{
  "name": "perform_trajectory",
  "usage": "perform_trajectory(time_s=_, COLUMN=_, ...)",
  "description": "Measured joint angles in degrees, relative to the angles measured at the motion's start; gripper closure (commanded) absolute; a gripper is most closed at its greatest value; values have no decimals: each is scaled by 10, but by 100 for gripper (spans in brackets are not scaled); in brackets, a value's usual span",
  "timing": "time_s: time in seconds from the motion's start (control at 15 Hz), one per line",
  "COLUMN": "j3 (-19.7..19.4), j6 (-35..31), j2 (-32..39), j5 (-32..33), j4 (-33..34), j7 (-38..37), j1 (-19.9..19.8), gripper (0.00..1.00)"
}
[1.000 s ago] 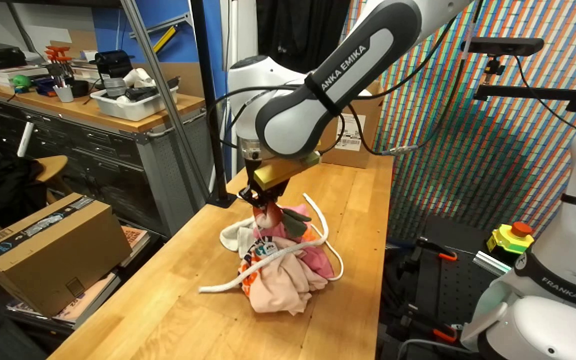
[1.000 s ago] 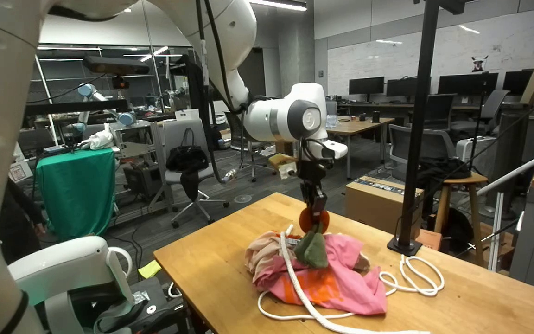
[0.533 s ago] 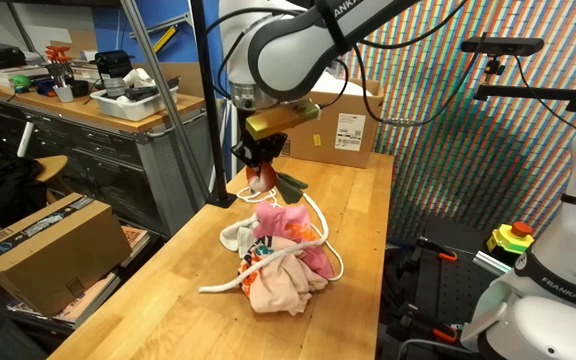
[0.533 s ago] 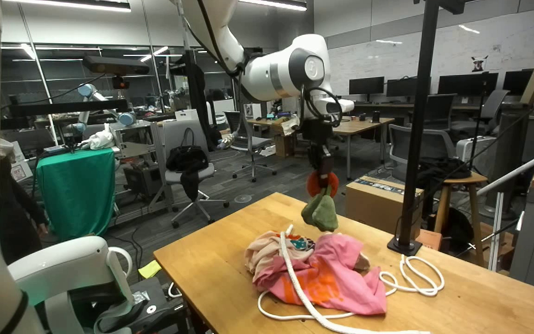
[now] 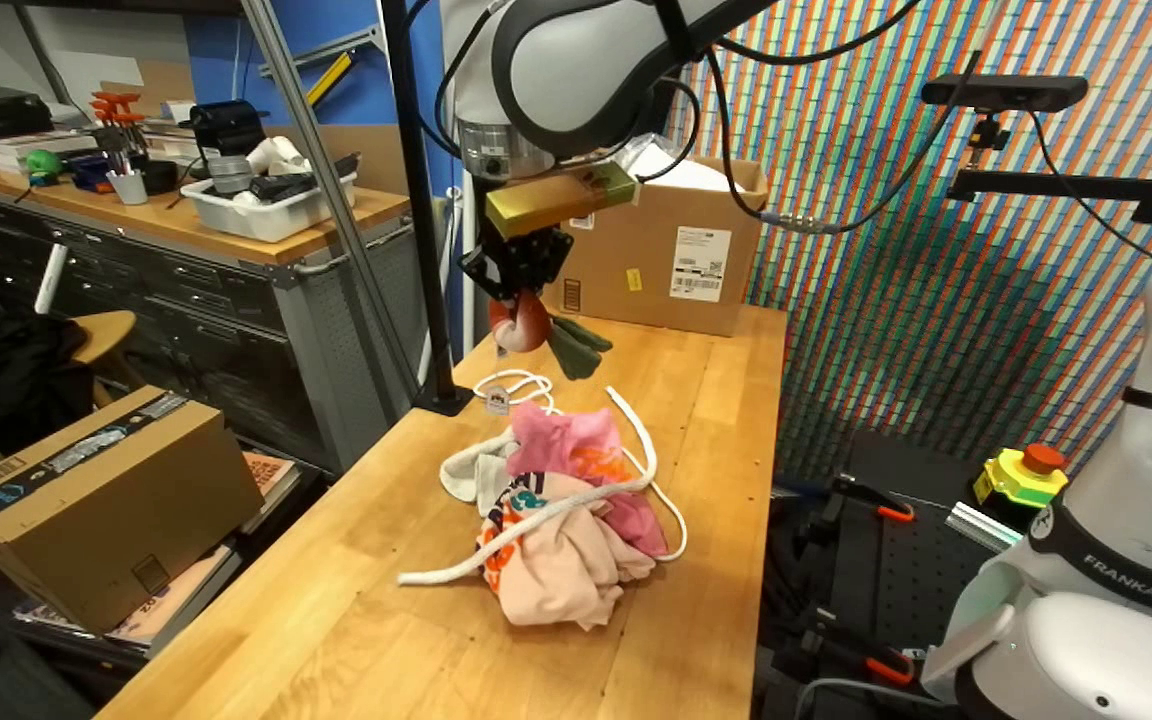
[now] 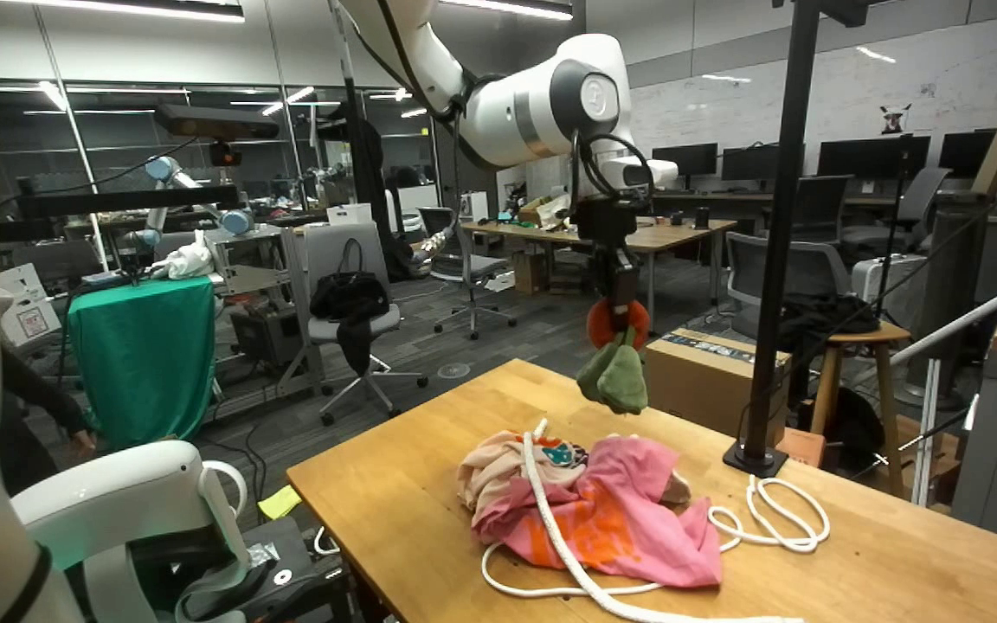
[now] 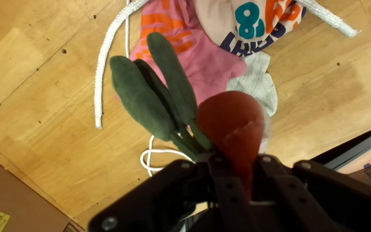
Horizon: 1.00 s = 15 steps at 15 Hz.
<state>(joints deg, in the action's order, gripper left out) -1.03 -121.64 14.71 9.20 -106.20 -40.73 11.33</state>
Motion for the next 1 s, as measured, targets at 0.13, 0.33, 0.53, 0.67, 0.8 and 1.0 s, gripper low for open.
perform_trajectory(time_s=0.13, j3=-2, j6=2, j2=6, j5=14, j4=13, j7=8, j1=-12, gripper=92)
perform_trajectory(time_s=0.33, j3=-9, j6=13, j2=24, j5=19, j4=48, j7=55, j1=-35, gripper=92)
perform_trajectory(time_s=0.53, j3=-18, j6=25, j2=52, j5=19, j4=94, j7=117, j1=-60, gripper=92)
perform_trajectory(time_s=0.67, j3=-26, j6=33, j2=75, j5=19, j4=125, j7=150, j1=-73, gripper=92)
perform_trajectory(time_s=0.8, j3=-33, j6=43, j2=99, j5=19, j4=159, j7=174, j1=-86, gripper=92)
perform_trajectory(time_s=1.0, j3=-40, j6=64, j2=137, j5=13, j4=215, j7=195, j1=-105, gripper=92)
